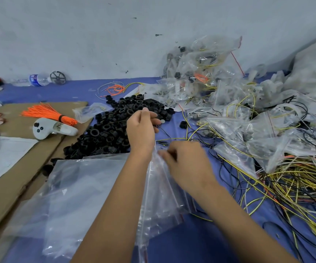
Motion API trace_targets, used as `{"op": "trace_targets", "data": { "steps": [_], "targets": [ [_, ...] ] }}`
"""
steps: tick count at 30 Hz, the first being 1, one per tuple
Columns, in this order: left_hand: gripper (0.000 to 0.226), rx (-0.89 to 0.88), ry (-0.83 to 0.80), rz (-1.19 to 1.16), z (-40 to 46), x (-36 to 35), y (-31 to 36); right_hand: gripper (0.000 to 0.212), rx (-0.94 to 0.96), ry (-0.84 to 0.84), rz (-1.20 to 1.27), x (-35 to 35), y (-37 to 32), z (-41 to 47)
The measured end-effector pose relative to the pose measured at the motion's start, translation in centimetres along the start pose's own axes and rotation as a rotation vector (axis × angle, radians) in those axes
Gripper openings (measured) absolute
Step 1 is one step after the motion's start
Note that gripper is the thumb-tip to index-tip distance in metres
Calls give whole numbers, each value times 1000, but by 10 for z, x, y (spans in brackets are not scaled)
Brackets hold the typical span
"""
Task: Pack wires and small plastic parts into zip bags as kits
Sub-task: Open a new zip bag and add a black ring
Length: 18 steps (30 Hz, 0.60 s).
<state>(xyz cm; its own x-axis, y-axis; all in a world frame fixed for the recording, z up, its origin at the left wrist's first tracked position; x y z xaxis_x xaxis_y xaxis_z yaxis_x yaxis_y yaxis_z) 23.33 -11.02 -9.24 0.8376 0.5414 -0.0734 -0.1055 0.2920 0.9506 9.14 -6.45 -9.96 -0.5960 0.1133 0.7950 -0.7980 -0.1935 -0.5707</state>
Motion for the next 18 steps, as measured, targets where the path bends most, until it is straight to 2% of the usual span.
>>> {"op": "trace_targets", "data": {
  "steps": [3, 6, 8, 11, 15, 18],
  "targets": [
    [38, -17, -8, 24, 5, 2, 3, 49, 24, -130, -230, -24, -18, -13],
    [38, 9, -3, -8, 9, 9, 4, 58, -7, -238, -251, -36, -24, -19],
    [37, 39, -17, -30, 11, 10, 5, 49, 2, -273, -229, -42, -31, -23],
    [36, 66, -64, -20, 10, 4, 7, 29, 31, -293, -144, -50, -44, -28],
    [38, 32, -107, 2, 8, -5, 15, 4, 6, -275, 90, -40, -45, -23],
    [39, -9, -100, 0, 11, -8, 21, 14, -137, -170, 304, -19, -22, -7]
  ]
}}
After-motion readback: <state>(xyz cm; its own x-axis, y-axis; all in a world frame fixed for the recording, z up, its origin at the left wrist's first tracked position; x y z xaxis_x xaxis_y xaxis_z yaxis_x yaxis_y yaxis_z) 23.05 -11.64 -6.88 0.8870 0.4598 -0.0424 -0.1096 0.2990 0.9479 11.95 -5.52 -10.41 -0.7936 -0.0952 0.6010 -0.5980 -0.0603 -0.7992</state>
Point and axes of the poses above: each hand's wrist, its own z-axis towards the middle knuckle, its own x-axis out of the back of the hand, y = z × x, the point moved 5 cm from there along z, towards the middle knuckle, and after that the axes turned 11 degrees about -x, right-handed, at the moved point
